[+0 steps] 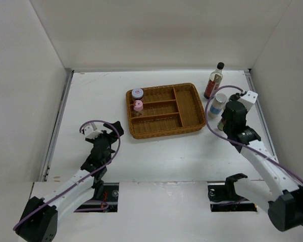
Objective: Organize the condiment bottles
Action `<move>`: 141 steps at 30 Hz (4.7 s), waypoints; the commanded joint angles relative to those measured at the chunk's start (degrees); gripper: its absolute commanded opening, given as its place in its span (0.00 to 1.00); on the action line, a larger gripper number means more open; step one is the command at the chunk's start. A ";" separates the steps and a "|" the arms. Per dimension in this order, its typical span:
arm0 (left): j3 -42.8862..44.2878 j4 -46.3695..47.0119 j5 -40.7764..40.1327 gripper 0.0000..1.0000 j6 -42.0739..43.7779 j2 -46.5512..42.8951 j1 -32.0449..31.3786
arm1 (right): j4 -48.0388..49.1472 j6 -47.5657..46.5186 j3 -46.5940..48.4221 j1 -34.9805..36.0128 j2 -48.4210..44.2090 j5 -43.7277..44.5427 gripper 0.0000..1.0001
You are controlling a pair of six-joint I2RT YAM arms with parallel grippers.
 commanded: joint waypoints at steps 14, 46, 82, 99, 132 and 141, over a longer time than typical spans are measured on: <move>-1.04 3.04 0.65 1.00 -1.18 -0.81 2.02 | 13.54 -1.33 26.86 33.16 16.31 -0.71 0.28; -1.22 3.30 2.59 1.00 -2.15 -0.19 2.81 | 21.10 -0.99 39.63 46.45 47.45 -6.25 0.57; -1.13 3.39 2.76 1.00 -2.33 0.25 3.86 | 7.74 -10.47 42.43 -1.97 36.88 -13.20 1.00; -1.22 4.62 2.76 1.00 -2.33 1.83 4.39 | 6.25 -12.58 57.38 -5.32 53.07 -12.32 0.61; -1.30 4.88 3.12 1.00 -2.85 2.27 4.21 | 16.18 -16.72 71.79 17.17 51.04 -11.97 0.29; -1.39 4.88 3.55 1.00 -2.94 2.09 4.04 | 16.44 -11.89 74.61 20.43 54.65 -13.63 0.29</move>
